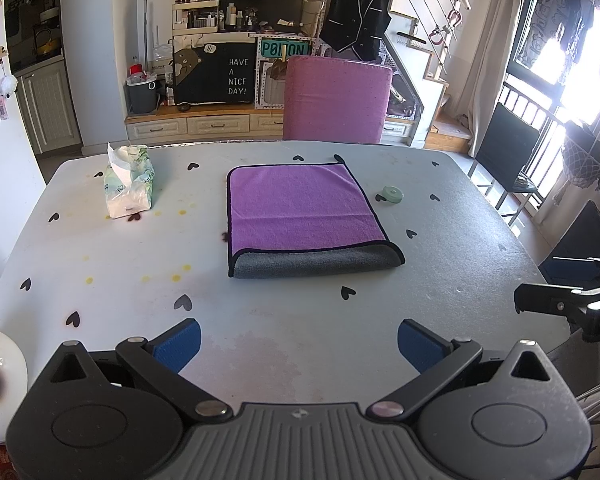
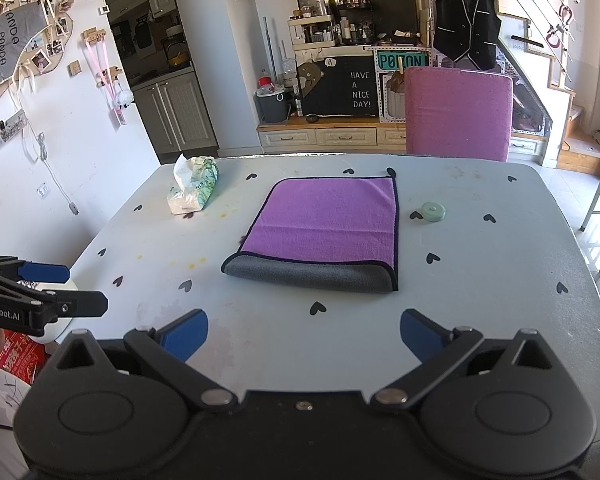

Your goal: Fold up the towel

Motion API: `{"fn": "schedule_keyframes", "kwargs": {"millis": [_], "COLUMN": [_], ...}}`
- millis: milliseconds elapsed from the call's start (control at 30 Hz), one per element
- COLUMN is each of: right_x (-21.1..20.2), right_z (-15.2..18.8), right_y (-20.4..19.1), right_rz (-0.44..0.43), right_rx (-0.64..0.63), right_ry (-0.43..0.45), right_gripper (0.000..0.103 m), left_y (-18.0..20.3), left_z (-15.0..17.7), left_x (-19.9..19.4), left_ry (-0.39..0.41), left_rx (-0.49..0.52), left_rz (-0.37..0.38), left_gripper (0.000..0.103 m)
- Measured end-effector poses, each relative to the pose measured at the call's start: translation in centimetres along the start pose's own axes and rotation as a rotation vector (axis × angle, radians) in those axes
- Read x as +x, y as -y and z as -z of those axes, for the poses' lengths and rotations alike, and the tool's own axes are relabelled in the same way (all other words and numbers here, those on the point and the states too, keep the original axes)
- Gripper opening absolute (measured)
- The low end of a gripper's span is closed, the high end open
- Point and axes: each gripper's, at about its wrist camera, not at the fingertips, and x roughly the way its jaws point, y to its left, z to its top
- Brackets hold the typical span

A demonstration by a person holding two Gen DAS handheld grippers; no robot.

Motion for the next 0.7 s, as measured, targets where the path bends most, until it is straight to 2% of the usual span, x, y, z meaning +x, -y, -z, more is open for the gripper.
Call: {"fn": "schedule_keyframes", "kwargs": {"millis": [333,700], "right_x": [-0.11,-0.29], "right_z": [0.08,0.38], "right_y": [0.14,0.14], "right_rz": [0.009,0.034], "right_rx": [0.005,-0.001], "right_ry": [0.013,0.042], "right_gripper": [0.102,0.102], "left_y": [-0.13,-0.05], "left_z": [-0.11,-0.34], "left_x": [-0.3,-0.71], "left_ry": [0.022,0.084], "left_rx": [0.001,0.001], "left_rz": [-0.025,-0.05], "left_gripper": [0.103,0.103]}}
